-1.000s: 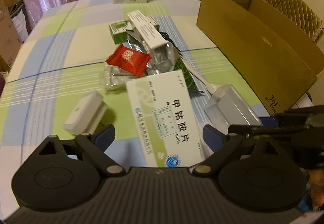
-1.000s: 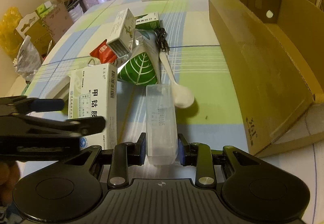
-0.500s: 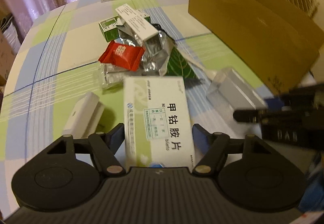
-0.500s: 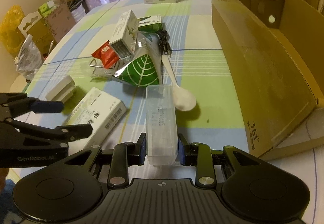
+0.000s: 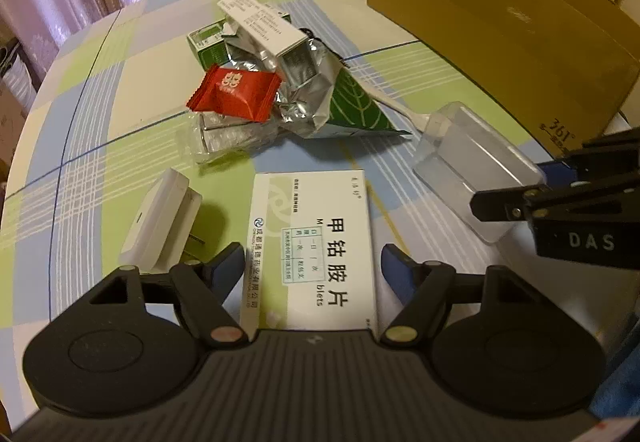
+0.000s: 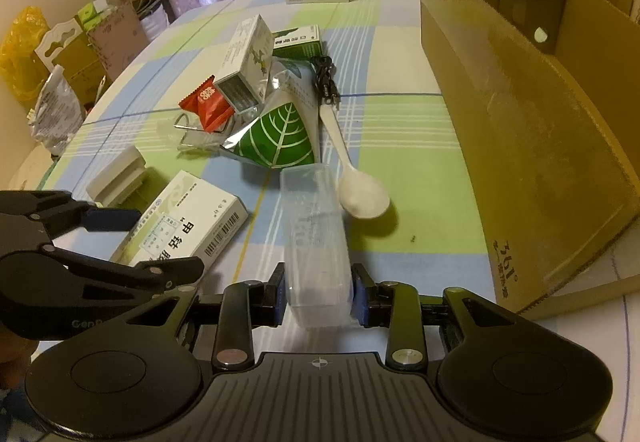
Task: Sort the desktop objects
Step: 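Carry both items into the cardboard box and open both tools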
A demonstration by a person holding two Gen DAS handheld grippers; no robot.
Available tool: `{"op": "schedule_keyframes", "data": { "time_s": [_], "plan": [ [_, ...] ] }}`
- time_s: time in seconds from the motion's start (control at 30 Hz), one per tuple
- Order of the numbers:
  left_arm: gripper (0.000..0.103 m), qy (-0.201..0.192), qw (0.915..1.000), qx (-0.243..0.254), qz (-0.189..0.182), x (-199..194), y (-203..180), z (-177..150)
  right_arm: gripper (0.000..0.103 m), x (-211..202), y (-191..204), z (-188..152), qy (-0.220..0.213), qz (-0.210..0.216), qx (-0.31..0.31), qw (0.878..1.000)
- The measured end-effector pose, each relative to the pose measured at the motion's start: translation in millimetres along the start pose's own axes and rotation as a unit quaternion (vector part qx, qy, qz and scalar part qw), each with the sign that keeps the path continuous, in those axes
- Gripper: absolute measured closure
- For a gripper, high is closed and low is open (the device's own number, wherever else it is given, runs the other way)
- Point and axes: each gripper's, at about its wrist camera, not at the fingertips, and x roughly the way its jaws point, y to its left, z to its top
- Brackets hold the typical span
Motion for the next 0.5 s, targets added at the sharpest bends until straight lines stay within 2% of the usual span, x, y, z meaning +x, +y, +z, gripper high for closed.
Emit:
{"op": "schedule_keyframes", "data": {
  "time_s": [0.23, 0.33, 0.5],
  "plan": [
    [0.036, 0.003, 0.9998, -0.016, -0.013, 6.2, 7.1, -1.0, 0.069, 5.9, 2.7, 1.0, 0.003, 0.0, -0.01, 1.0],
    [0.036, 0.001, 0.9998, -0.016, -0.014, 6.2, 7.2, -1.5, 0.075, 6.1, 5.5, -0.1, 0.003, 0.003, -0.019, 1.0],
    [0.037, -0.005, 0.9997, -0.02, -0.016, 1.9, 7.2, -1.6, 0.075, -2.3, 6.5, -1.5, -0.017, 0.005, -0.02, 1.0]
  ]
}}
